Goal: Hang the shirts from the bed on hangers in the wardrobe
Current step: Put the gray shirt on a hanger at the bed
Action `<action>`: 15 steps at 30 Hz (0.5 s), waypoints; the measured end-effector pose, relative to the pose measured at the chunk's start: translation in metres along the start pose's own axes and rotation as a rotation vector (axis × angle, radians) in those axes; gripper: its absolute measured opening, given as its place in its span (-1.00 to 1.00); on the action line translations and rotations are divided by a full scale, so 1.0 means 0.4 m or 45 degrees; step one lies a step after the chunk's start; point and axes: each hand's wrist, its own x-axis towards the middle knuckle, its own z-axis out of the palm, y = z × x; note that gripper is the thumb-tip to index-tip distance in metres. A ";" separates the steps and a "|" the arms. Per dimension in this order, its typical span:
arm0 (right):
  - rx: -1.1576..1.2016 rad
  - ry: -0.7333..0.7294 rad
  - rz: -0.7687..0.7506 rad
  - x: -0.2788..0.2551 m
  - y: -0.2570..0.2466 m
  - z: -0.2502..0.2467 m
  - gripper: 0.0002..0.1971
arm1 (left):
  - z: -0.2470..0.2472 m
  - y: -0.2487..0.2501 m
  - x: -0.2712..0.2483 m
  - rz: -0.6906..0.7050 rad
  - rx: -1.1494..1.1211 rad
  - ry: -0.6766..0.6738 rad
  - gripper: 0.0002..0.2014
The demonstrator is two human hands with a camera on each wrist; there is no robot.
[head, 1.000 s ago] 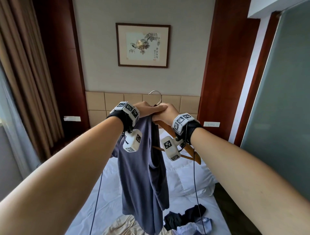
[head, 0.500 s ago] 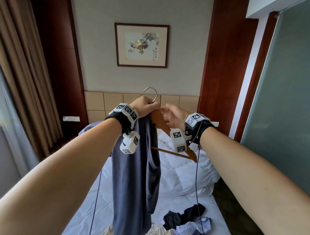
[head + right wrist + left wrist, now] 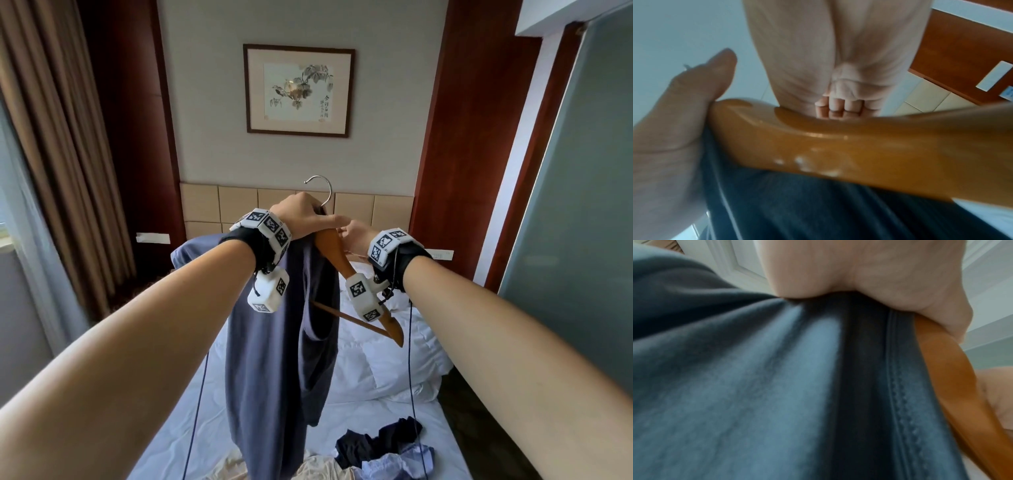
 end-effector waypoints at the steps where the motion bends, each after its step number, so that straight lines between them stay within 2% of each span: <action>1: -0.086 0.034 -0.052 0.012 0.003 0.005 -0.63 | 0.000 0.001 0.000 -0.003 0.021 0.005 -0.42; 5: -0.378 0.156 -0.036 0.023 0.015 0.022 -0.63 | 0.005 -0.005 -0.001 -0.035 0.099 0.027 -0.58; 8: -0.523 0.221 0.011 0.013 0.028 0.020 -0.71 | 0.005 -0.005 0.000 -0.056 0.102 0.068 -0.58; 10: -0.529 0.203 0.056 0.009 0.044 0.013 -0.72 | -0.002 -0.003 0.001 -0.073 0.106 0.108 -0.60; 13: -0.461 0.221 0.171 0.005 0.084 -0.006 -0.62 | -0.010 -0.010 0.005 -0.095 0.115 0.177 -0.61; 15: -0.374 0.188 0.267 -0.004 0.108 -0.024 -0.66 | -0.016 -0.017 0.008 -0.102 0.117 0.205 -0.61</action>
